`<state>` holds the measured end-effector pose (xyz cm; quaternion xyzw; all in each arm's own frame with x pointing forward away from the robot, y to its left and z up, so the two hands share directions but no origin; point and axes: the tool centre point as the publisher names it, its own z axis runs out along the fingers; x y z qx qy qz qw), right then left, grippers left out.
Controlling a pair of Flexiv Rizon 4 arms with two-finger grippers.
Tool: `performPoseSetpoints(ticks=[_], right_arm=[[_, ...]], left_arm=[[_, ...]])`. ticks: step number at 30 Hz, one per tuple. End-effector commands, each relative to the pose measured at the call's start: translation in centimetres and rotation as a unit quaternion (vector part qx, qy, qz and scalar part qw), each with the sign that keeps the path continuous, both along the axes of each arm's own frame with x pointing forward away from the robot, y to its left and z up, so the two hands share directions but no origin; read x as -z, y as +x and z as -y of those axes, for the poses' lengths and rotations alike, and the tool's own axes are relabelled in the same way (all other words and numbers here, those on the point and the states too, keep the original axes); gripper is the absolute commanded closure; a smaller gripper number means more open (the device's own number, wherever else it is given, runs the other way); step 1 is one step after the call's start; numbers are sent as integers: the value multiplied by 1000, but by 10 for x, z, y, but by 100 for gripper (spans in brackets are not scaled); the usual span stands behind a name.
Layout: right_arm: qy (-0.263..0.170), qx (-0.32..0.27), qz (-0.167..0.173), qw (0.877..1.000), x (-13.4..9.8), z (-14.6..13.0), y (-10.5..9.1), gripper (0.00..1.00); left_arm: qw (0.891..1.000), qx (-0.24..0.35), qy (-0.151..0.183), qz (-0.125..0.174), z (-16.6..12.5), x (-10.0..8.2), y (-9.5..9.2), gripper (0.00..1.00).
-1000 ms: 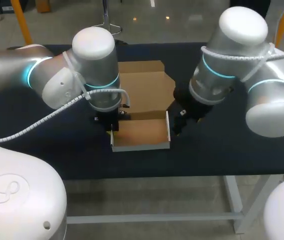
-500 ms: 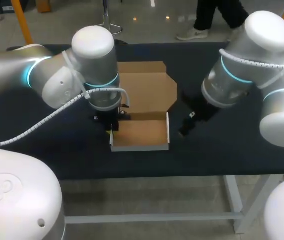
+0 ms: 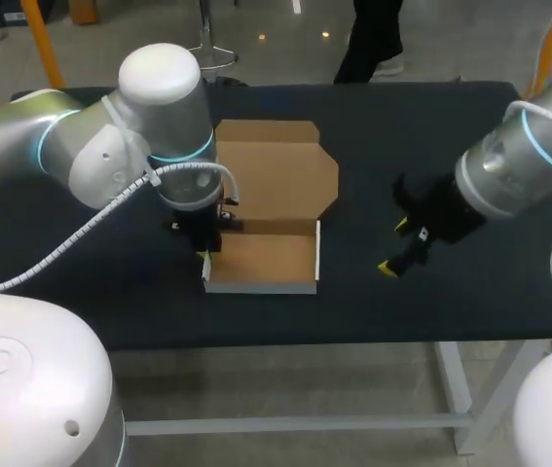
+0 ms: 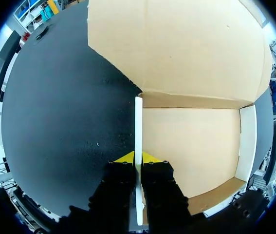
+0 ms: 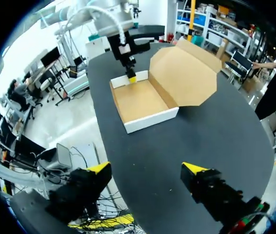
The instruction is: Assemble the packaging by folding the flat box into shape, placing the metal phone stand inside, and closing the box properly
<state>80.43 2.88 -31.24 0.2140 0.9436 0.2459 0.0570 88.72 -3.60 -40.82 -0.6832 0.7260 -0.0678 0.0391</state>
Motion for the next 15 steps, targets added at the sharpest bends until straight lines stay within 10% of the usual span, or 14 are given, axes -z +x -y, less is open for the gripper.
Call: performPoseSetpoints(ticks=[1, 15], right_arm=[[39, -18, 29, 999, -4, 24, -19, 0], [32, -44, 45, 998, -4, 33, -28, 0]], left_arm=[[1000, -14, 12, 6, 1, 2, 2, 100], [995, -2, 100, 27, 3, 7, 5, 100]])
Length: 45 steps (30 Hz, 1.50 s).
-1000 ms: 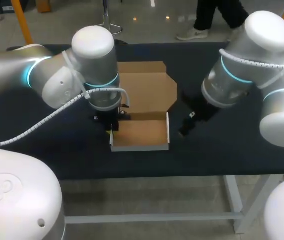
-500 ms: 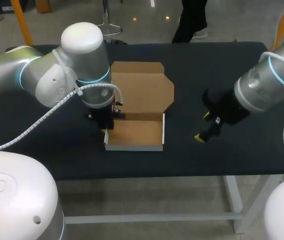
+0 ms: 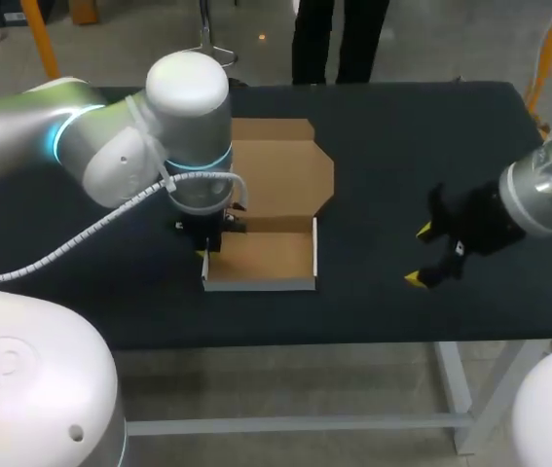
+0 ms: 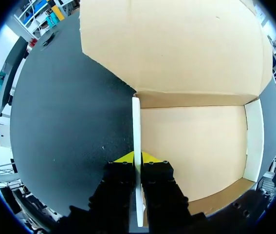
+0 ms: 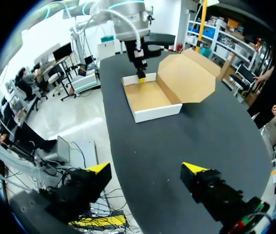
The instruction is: Assemble the packaging by folding the flat box into shape, placing the metal phone stand inside, and closing the box properly
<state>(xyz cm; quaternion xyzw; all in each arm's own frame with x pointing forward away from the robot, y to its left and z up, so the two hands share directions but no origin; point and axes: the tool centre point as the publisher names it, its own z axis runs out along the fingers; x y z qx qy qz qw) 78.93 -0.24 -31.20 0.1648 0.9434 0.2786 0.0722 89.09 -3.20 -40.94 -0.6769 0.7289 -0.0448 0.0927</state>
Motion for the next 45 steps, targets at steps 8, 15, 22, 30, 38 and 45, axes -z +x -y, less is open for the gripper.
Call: performPoseSetpoints(ticks=[8, 15, 22, 30, 38, 45], right_arm=[[8, -13, 21, 1000, -5, 4, -18, 0], [15, -19, 26, 999, -6, 6, -21, 0], [17, -23, 29, 999, -7, 5, -23, 0], [25, -26, 30, 999, -7, 4, -24, 0], [26, -24, 27, 999, -6, 4, -24, 0], [25, -25, 25, 999, -6, 2, -23, 0]], left_arm=[[995, -2, 95, 3, 5, 9, 6, 100], [989, 2, 148, -3, 3, 13, 9, 100], [983, 8, 182, -6, 1, 13, 10, 100], [987, 6, 161, -15, -1, 12, 10, 100], [997, 0, 78, -29, -3, 9, 6, 100], [999, 1, 19, -36, -1, -2, 0, 60]])
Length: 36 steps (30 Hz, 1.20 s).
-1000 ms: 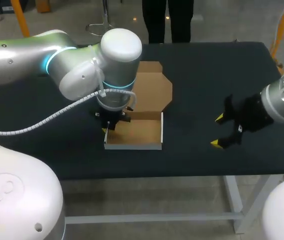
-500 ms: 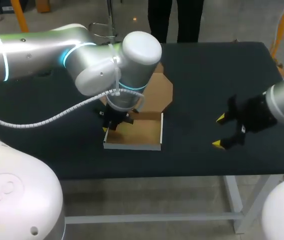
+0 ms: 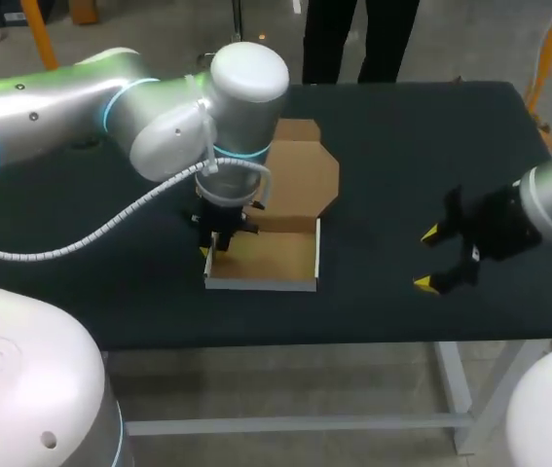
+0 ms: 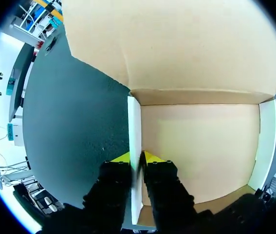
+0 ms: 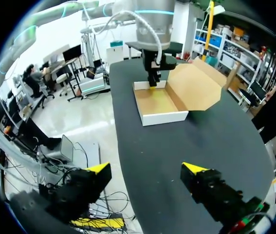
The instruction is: Assemble the packaging by folding the flat box into shape, placing the metal phone stand inside, and closing the box properly
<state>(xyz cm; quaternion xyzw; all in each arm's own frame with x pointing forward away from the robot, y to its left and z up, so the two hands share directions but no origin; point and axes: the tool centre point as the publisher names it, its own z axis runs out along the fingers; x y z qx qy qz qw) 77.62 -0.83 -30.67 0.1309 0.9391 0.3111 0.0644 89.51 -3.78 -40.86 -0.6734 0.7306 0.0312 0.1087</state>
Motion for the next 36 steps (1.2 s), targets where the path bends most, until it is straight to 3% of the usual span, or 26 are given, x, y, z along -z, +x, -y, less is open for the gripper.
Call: performPoseSetpoints(ticks=[1, 3, 5, 11, 13, 22, 29, 36], right_arm=[[-5, 11, 17, 1000, -1, -4, -9, 0], [-4, 11, 16, 1000, 0, -4, -9, 0], [-5, 11, 15, 1000, 0, -4, -9, 0], [-6, 10, 15, 1000, 0, -5, -9, 0], [-6, 10, 15, 1000, 0, -5, -9, 0], [-6, 10, 14, 1000, 0, -6, -8, 0], [-5, 15, 12, 1000, -1, -5, -8, 0], [3, 26, 7, 1000, -4, -2, -7, 0]], left_arm=[[998, 3, -58, 3, -6, -2, -6, 58], [998, 6, -69, 2, -4, -4, -8, 53], [997, 8, -81, 8, -2, -6, -10, 33], [992, 18, -127, 21, 0, -16, -15, 12], [989, 23, -141, 24, 1, -19, -17, 1], [978, 36, -206, 28, -3, -35, -22, 0], [957, 77, -276, 45, -15, -60, -31, 0], [936, 127, -325, 58, -32, -93, -50, 0]])
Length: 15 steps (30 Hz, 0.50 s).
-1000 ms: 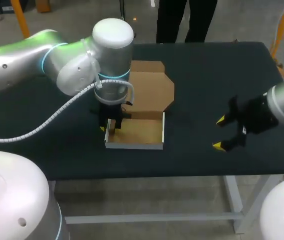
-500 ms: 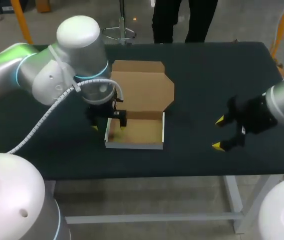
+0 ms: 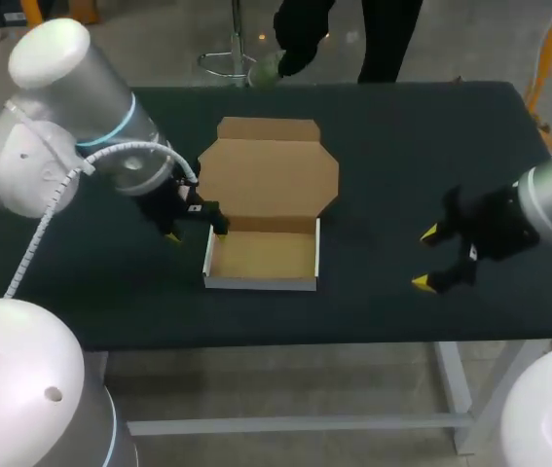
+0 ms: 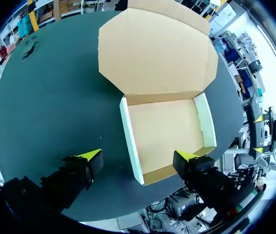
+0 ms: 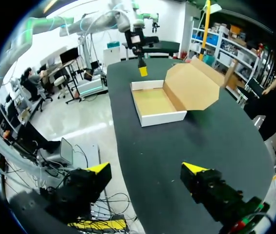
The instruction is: Assemble the packaging by folding the flat box into shape, placing the metal phone stand inside, and closing the box properly
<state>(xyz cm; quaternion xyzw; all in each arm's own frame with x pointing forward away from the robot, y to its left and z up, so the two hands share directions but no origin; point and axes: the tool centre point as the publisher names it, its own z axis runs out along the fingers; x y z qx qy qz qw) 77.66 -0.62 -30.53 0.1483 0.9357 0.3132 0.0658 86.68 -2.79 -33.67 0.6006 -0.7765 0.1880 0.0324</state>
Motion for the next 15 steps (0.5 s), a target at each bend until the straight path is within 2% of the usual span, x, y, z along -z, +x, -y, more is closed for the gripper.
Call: performPoseSetpoints(ticks=[1, 6, 15], right_arm=[[2, 15, 8, 1000, -4, 1, -8, 0], [7, 25, 7, 1000, -8, 4, -9, 0], [7, 41, 3, 999, -17, 7, -15, 0]], left_arm=[[996, 29, -84, 20, -26, -27, -25, 0], [993, 61, -104, 18, -41, -47, -39, 0], [986, 120, -111, 36, -75, -73, -65, 0]])
